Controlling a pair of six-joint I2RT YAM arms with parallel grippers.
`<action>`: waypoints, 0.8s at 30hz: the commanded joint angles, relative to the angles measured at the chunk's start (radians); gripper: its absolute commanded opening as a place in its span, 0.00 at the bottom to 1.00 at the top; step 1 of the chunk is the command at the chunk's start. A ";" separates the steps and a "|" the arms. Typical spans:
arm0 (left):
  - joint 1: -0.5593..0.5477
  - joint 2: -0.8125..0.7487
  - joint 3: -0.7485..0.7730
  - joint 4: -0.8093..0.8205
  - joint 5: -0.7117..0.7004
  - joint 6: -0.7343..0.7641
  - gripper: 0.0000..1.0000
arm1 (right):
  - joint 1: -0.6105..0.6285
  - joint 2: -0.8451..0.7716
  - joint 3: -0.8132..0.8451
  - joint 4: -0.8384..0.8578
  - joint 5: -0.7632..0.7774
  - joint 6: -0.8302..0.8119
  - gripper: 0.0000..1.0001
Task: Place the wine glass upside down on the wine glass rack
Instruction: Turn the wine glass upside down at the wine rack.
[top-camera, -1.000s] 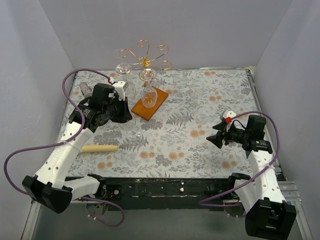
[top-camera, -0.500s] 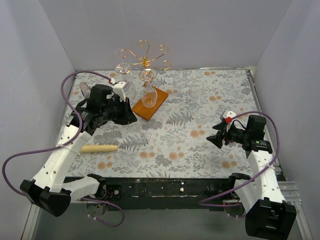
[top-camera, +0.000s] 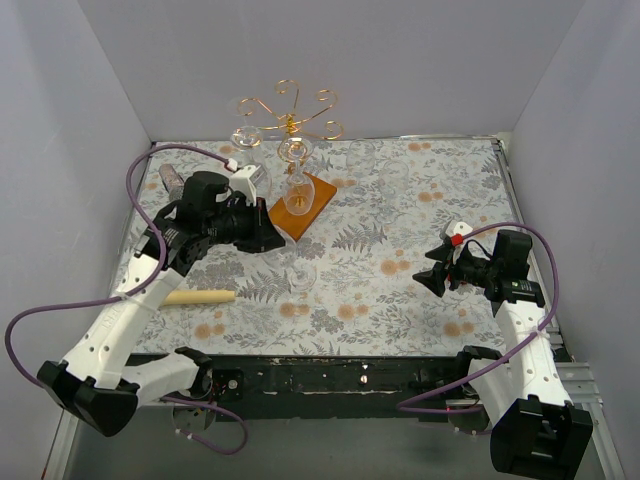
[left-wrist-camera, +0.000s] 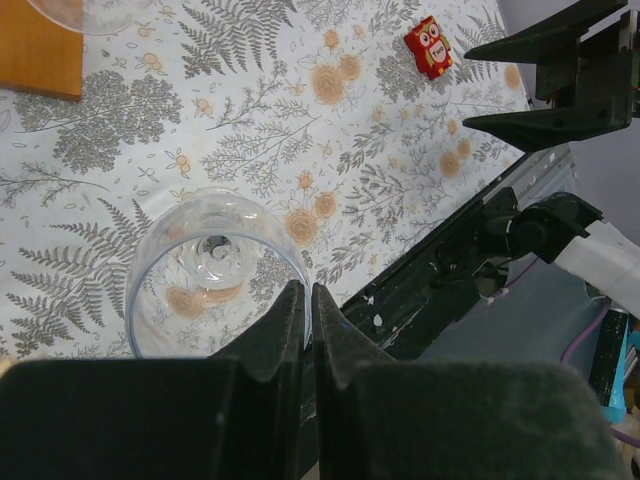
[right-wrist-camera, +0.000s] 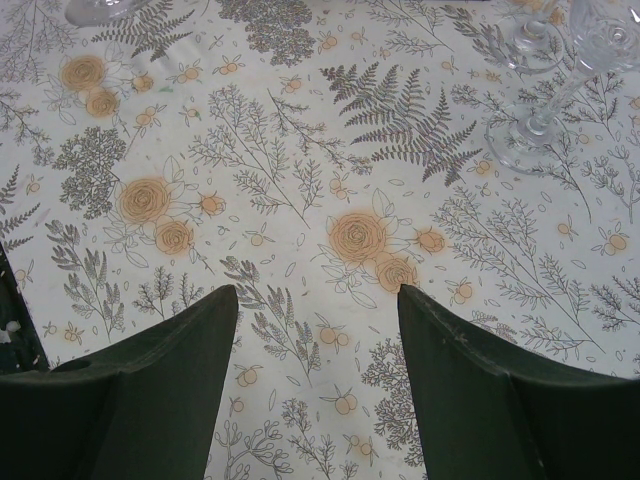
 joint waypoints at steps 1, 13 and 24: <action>-0.032 -0.037 0.002 0.073 0.036 -0.033 0.00 | -0.005 -0.004 -0.006 0.014 -0.026 -0.010 0.73; -0.205 0.000 0.007 0.126 -0.069 -0.099 0.00 | -0.006 -0.006 -0.008 0.014 -0.028 -0.010 0.73; -0.270 0.011 0.002 0.188 -0.086 -0.138 0.00 | -0.006 0.000 -0.006 0.014 -0.034 -0.007 0.73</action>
